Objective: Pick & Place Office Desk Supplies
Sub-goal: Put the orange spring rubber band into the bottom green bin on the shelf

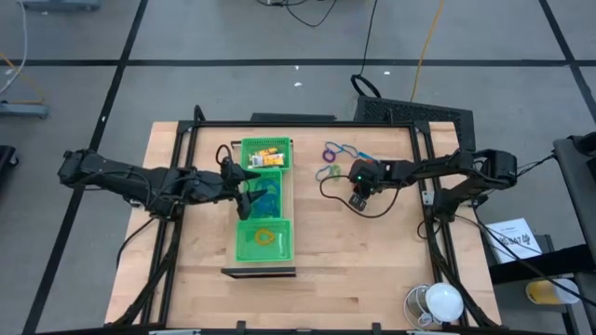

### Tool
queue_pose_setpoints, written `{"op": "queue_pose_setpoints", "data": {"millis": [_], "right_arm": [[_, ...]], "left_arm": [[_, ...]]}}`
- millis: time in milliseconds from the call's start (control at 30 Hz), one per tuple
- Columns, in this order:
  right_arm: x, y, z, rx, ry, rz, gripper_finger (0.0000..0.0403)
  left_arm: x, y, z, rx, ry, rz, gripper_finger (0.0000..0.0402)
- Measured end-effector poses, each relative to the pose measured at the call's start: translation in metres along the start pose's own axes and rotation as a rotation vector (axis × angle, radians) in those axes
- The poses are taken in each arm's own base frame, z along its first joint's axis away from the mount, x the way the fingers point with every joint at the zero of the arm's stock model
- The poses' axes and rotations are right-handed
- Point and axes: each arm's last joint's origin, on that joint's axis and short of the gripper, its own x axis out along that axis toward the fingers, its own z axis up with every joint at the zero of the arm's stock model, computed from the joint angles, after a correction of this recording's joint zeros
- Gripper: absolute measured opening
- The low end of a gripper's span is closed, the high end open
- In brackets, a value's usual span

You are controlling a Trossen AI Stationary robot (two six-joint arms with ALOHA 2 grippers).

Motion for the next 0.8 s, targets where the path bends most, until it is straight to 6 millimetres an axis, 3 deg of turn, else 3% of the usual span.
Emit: {"op": "queue_pose_setpoints", "data": {"millis": [100, 233, 500, 800], "right_arm": [[-0.001, 0.001, 0.003, -0.027, -0.038, 0.009, 0.0013], [-0.010, 0.001, 0.007, -0.039, -0.106, 0.026, 0.0016], [-0.054, 0.009, 0.023, -0.045, -0.388, 0.105, 0.0017], [-0.095, 0.040, 0.028, -0.197, -0.684, 0.239, 0.0022]], "left_arm": [[0.000, 0.000, 0.000, -0.010, 0.000, 0.000, 0.0280], [0.000, 0.000, 0.000, -0.014, 0.000, -0.001, 0.0280], [0.002, -0.004, 0.006, -0.050, -0.062, -0.027, 0.0280], [0.016, -0.014, 0.017, -0.040, -0.190, -0.070, 0.0280]]}}
